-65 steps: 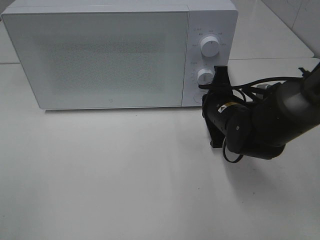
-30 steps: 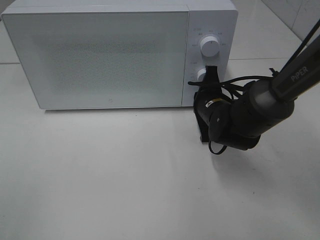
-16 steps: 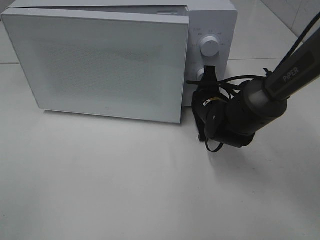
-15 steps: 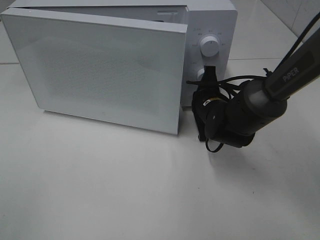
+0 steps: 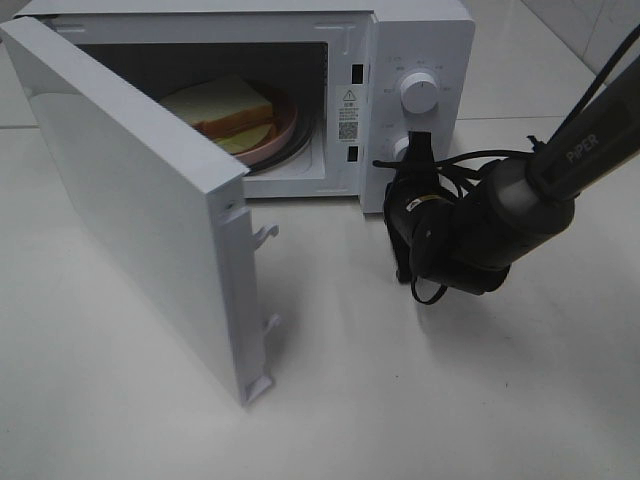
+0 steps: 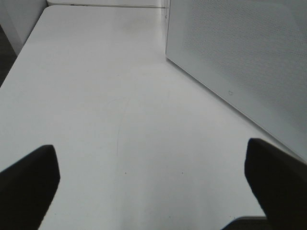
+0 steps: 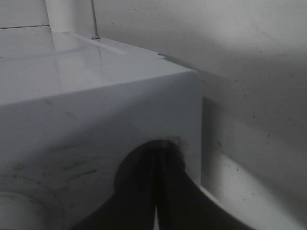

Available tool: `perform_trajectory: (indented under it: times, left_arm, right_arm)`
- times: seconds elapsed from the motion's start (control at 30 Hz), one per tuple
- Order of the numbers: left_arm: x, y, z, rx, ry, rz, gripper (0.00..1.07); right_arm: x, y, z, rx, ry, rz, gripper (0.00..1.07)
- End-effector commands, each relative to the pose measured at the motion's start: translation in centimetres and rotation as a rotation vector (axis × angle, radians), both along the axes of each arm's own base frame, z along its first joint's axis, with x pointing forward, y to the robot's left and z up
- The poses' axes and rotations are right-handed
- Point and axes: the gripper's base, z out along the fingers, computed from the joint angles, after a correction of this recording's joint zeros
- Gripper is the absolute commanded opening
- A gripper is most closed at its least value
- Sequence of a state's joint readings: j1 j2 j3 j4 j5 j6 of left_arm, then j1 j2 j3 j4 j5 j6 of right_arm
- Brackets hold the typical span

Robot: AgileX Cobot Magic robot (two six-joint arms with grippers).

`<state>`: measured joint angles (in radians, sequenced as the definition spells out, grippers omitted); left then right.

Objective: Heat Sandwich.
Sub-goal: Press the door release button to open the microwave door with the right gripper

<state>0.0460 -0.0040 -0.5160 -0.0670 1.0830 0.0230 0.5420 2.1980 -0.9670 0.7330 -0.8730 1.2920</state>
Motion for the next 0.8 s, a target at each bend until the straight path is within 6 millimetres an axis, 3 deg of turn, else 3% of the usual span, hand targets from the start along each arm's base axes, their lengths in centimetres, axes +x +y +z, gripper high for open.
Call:
perform_trajectory:
  times: [0.03, 0.57, 0.8]
  left_arm:
    - [0.0, 0.0, 0.0, 0.002, -0.014, 0.003, 0.98]
    - [0.0, 0.0, 0.0, 0.002, -0.014, 0.003, 0.98]
    - [0.0, 0.0, 0.0, 0.002, -0.014, 0.003, 0.98]
  right_arm:
    - [2.4, -0.5, 3.8, 0.000, -0.236, -0.015, 0.02]
    - [-1.6, 0.8, 2.5, 0.042, -0.043, 0.035, 0.02]
    - [-3.8, 0.1, 3.0, 0.017, -0.007, 0.055, 0.02]
